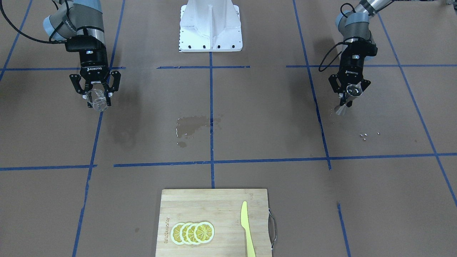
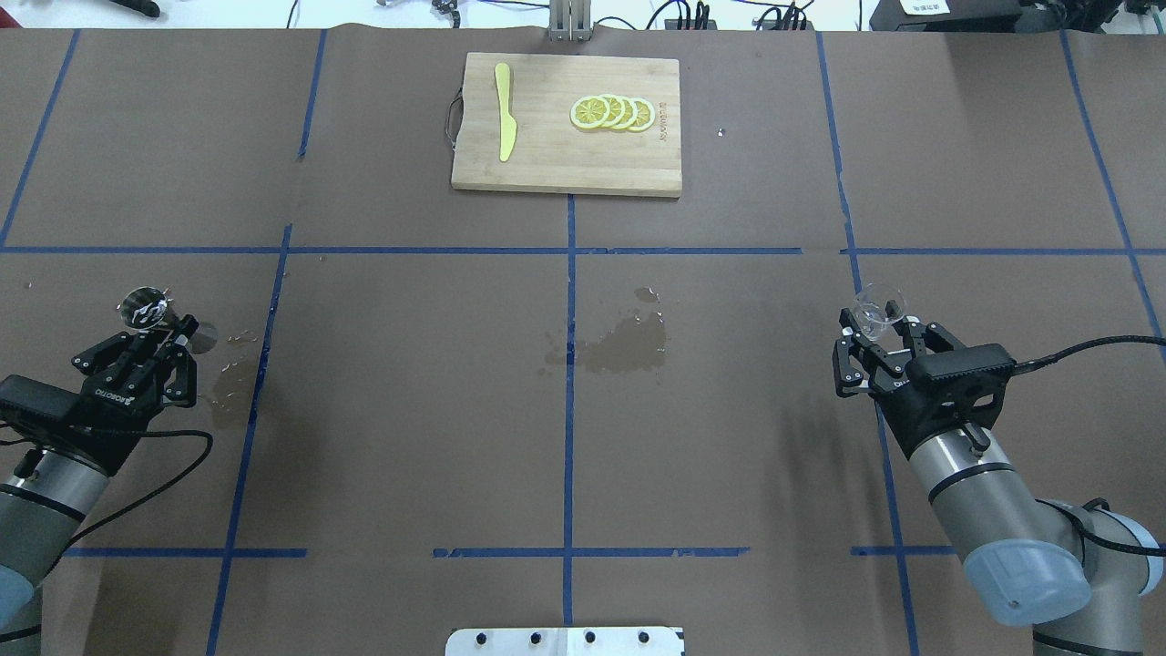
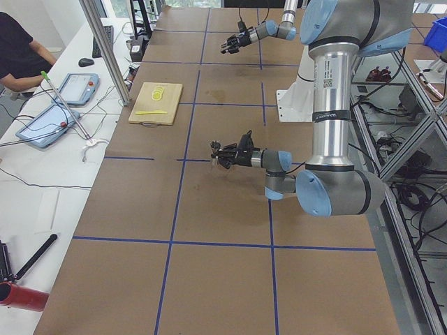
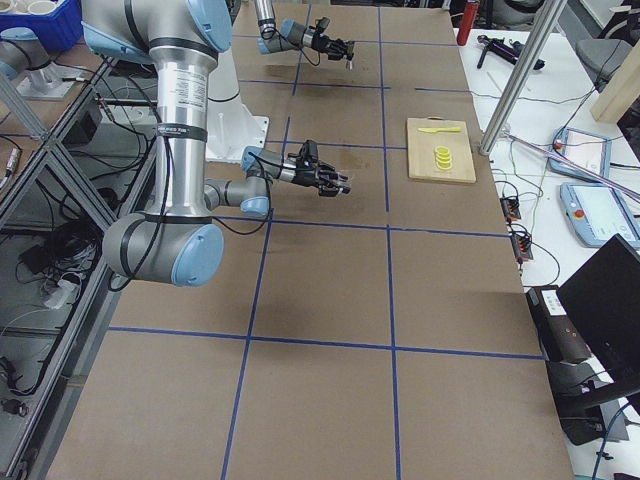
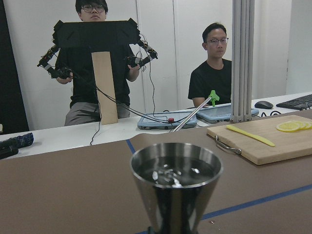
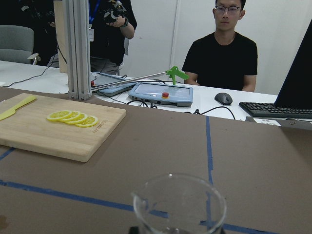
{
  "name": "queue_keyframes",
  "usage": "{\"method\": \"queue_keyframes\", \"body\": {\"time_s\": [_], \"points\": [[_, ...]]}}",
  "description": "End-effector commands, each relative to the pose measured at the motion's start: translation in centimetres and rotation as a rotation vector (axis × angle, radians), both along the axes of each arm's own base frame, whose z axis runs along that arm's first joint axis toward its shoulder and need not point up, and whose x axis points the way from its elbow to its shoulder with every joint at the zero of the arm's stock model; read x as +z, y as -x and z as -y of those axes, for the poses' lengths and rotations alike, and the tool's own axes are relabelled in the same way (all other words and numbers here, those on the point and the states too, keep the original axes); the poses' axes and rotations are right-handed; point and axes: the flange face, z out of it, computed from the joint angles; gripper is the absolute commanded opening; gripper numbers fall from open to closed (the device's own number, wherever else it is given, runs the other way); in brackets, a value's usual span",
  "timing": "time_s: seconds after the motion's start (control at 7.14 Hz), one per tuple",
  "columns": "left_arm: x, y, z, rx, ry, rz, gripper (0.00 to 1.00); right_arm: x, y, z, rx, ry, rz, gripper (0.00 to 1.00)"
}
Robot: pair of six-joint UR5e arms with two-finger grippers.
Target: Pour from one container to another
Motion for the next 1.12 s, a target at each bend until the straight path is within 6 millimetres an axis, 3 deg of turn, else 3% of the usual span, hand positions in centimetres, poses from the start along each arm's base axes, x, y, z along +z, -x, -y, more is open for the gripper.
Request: {"method": "queue_keyframes", "body": {"time_s": [0.0,0.42,0.98], "points": [[1.1,-1.5,-0.7,0.047,0.029,-0.019,0.0,-0.4,0.2,0.0,0.001,-0.002,0.008,0.0],[0.9,-3.6,-1.5,0.09,0.068,-0.037,0.0,-0.6,0.3,0.1,0.001,-0.003,0.014,0.0],[0.8,-3.8,-1.6,0.094,0.091,-0.095,0.0,-1.2,0.1,0.0,0.001,-0.006,0.027,0.0]]}}
